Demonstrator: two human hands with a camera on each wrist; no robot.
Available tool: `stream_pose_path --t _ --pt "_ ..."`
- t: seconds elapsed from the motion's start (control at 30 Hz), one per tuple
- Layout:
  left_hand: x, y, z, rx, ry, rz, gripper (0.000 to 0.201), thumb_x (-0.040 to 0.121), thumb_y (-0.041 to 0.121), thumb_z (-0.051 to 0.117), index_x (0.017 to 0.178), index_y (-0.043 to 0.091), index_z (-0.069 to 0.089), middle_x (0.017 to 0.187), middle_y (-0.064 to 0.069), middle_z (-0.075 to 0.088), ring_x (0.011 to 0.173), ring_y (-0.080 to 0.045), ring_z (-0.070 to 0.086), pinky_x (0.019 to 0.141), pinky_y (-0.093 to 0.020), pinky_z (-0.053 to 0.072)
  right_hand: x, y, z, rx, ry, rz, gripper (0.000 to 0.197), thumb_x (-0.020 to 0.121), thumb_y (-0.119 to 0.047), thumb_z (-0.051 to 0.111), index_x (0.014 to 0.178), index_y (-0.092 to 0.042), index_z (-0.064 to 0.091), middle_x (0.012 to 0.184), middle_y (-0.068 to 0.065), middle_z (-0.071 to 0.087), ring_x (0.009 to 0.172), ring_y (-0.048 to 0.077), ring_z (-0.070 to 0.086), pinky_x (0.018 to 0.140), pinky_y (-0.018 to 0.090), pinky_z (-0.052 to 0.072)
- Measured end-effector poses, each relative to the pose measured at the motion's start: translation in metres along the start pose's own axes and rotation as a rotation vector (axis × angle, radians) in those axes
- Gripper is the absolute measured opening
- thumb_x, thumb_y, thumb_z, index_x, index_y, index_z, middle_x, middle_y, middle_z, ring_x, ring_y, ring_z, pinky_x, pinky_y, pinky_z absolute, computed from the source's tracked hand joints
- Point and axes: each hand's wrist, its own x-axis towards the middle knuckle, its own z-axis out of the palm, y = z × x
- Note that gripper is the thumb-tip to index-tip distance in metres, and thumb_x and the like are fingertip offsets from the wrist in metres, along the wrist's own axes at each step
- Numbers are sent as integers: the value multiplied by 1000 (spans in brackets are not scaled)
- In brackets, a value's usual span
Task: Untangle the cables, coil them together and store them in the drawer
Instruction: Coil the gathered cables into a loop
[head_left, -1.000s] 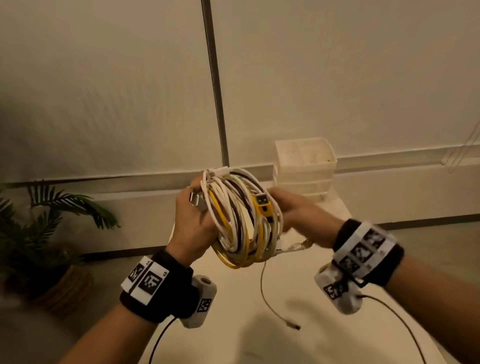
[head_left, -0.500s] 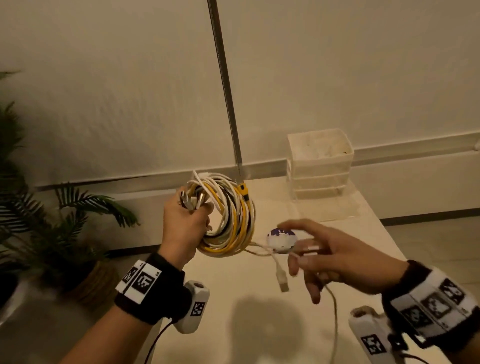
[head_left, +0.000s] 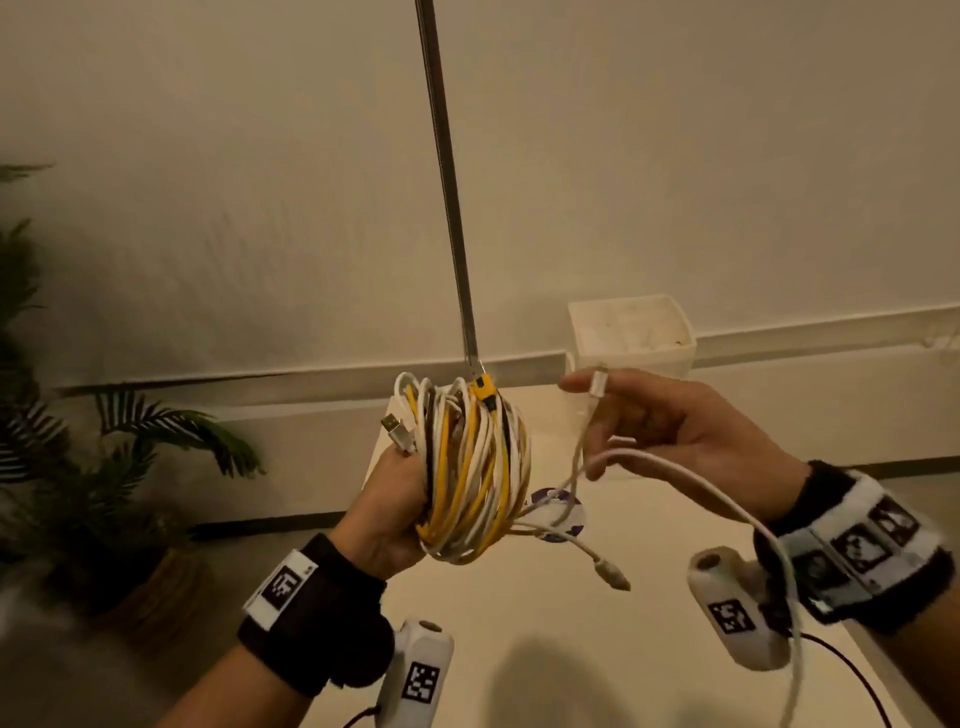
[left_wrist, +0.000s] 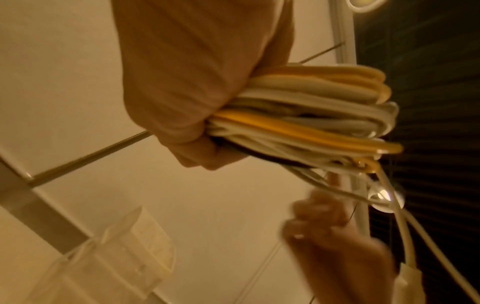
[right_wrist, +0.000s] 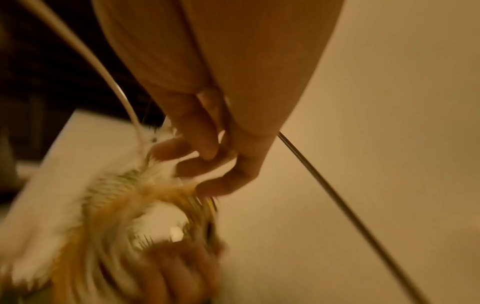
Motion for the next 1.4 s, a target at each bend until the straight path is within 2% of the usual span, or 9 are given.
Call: stream_pose_path --t 0.13,0.2,0.3,0.37,0.5,0.73,0.9,1.17,1.4 --pt "0 8 16 -132 -28 -14 21 78 17 60 88 1 70 70 -14 69 56 -22 69 48 -29 57 13 35 48 -392 92 48 31 85 -46 65 112 -51 52 100 -13 62 85 6 62 91 45 54" --pt "2 6 20 -80 18 19 24 82 18 59 95 1 69 74 -15 70 61 -23 70 53 -31 57 10 46 69 -231 53 23 77 75 -37 78 133 -52 30 135 -20 47 111 1 56 89 29 54" --pt "6 -7 20 13 125 72 24 90 18 59 102 1 71 87 -21 72 77 -32 70 67 -41 59 2 35 69 47 208 -91 64 81 -30 72 128 -51 33 148 -18 36 115 -1 52 80 19 50" --pt "6 -16 18 120 197 133 19 94 11 58 106 2 71 98 -22 73 90 -37 70 77 -45 59 0 30 62 7 222 -106 91 70 -32 81 140 -48 26 137 -19 46 122 2 52 88 20 51" --pt "1 -23 20 236 217 188 17 94 8 58 106 2 70 96 -18 74 95 -36 70 80 -42 60 -2 11 59 112 364 -7 58 83 -50 60 136 -35 41 125 -5 59 100 11 67 77 30 58" --pt "-6 -36 16 349 143 389 29 87 -10 62 113 2 64 102 -17 72 97 -37 69 85 -61 54 13 6 55 698 17 394 62 94 -49 48 136 -3 48 146 27 38 130 37 41 114 48 31" --pt "-12 -49 12 351 203 460 31 82 2 70 112 4 65 102 -14 73 98 -33 69 88 -58 54 8 3 49 590 -5 392 35 87 -34 61 106 -5 66 96 12 66 84 23 65 77 35 55" --pt "-22 -47 2 577 156 517 40 83 -10 66 113 16 65 103 2 73 99 -19 69 88 -38 56 9 -18 20 296 -40 596 66 73 -41 69 126 -5 51 104 18 63 88 32 60 74 44 56" --pt "-23 -38 4 847 42 605 21 85 10 71 103 20 64 94 9 69 88 -14 67 76 -29 55 23 -12 37 -48 -183 750 44 88 -44 58 112 -7 60 85 11 63 71 22 63 57 31 55"
